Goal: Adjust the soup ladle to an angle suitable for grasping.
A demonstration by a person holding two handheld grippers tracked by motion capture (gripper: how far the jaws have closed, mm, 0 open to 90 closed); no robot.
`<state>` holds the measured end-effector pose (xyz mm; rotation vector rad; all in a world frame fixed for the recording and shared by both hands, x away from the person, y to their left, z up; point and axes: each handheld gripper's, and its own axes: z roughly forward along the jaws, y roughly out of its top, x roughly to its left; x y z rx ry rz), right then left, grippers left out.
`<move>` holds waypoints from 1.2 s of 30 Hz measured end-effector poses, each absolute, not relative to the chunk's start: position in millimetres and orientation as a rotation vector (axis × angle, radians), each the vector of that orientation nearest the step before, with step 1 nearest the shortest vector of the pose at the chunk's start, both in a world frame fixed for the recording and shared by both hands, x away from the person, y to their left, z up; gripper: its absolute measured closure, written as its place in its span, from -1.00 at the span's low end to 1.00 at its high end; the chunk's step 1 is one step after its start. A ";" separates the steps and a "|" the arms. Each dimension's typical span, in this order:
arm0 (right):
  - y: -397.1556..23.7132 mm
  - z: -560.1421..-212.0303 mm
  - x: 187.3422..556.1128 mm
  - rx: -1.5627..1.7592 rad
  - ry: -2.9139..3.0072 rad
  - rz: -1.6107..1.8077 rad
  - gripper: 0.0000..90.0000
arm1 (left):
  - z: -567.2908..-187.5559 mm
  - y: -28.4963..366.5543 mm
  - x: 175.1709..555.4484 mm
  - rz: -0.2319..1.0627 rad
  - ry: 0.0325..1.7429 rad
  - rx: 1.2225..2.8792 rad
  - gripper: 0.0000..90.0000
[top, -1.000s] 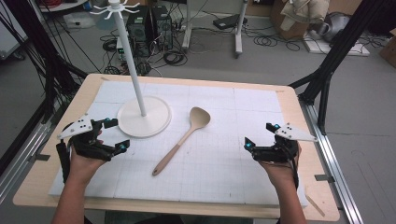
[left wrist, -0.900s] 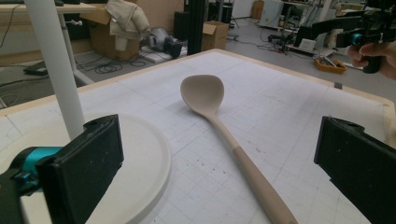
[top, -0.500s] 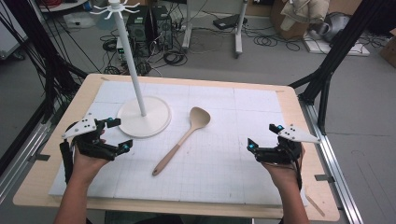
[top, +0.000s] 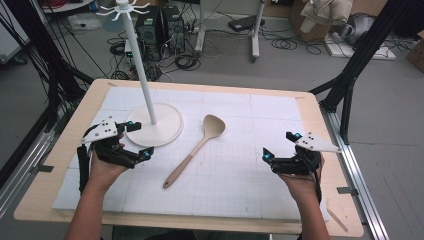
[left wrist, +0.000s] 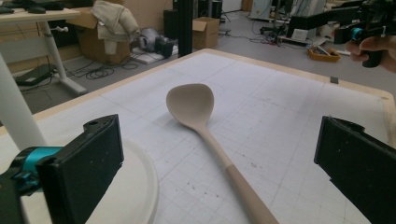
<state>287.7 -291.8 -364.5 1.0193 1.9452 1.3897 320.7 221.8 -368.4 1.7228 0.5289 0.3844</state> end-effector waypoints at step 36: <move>-286.5 -363.7 287.0 1.021 1.959 1.376 -0.99 | -407.2 121.2 378.0 0.219 0.544 2.055 -0.96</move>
